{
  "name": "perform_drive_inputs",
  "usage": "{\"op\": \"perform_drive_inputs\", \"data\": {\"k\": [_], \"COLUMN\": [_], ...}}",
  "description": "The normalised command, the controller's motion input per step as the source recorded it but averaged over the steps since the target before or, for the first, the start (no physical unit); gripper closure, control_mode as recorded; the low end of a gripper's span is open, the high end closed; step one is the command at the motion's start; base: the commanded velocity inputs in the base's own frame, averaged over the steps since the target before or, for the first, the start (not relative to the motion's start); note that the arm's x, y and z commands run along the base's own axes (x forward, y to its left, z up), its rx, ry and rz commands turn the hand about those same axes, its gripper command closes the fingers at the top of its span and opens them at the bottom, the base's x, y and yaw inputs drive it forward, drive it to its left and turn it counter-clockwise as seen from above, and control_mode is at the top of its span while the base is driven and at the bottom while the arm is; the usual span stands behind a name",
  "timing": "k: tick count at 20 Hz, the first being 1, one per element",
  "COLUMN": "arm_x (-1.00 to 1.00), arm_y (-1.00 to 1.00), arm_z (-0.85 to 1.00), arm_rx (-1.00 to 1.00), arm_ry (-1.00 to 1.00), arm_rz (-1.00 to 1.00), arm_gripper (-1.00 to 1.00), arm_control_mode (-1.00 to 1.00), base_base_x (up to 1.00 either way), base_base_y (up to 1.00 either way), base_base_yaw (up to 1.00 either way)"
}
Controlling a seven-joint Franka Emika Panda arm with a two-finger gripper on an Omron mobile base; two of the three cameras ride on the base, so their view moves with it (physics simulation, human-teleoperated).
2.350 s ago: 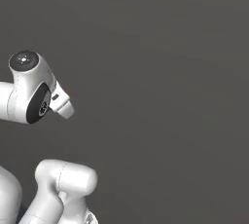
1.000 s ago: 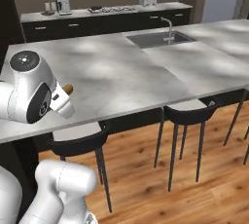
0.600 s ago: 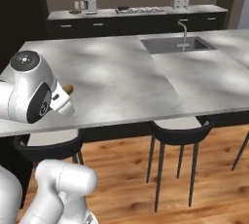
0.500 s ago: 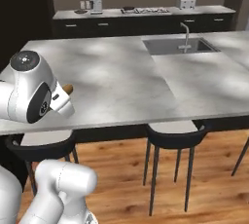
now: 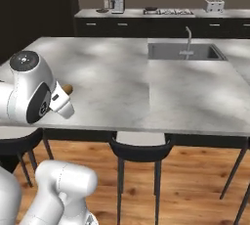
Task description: Place the cold items (potato and tomato) from the fridge in one tupperware on the dining counter. Place the warm items (hot dog and kebab skewer) in the stove area in another tupperware.
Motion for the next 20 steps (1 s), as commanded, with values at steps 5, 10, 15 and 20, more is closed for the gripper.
{"op": "perform_drive_inputs", "data": {"k": [5, 10, 15, 20], "arm_x": [0.00, 0.00, 0.00, 0.00], "arm_y": [0.00, 0.00, 0.00, 0.00], "arm_z": [0.00, 0.00, 0.00, 0.00], "arm_rx": [0.00, 0.00, 0.00, 0.00], "arm_ry": [0.00, 0.00, 0.00, 0.00], "arm_rz": [0.00, 0.00, 0.00, 0.00], "arm_gripper": [1.00, 1.00, 1.00, 1.00], "arm_control_mode": [1.00, 1.00, 1.00, 1.00], "base_base_x": [0.09, 0.10, 0.09, 0.14], "base_base_y": [-1.00, -1.00, -1.00, -1.00], "base_base_yaw": [0.33, 0.29, 0.28, 0.24]}}
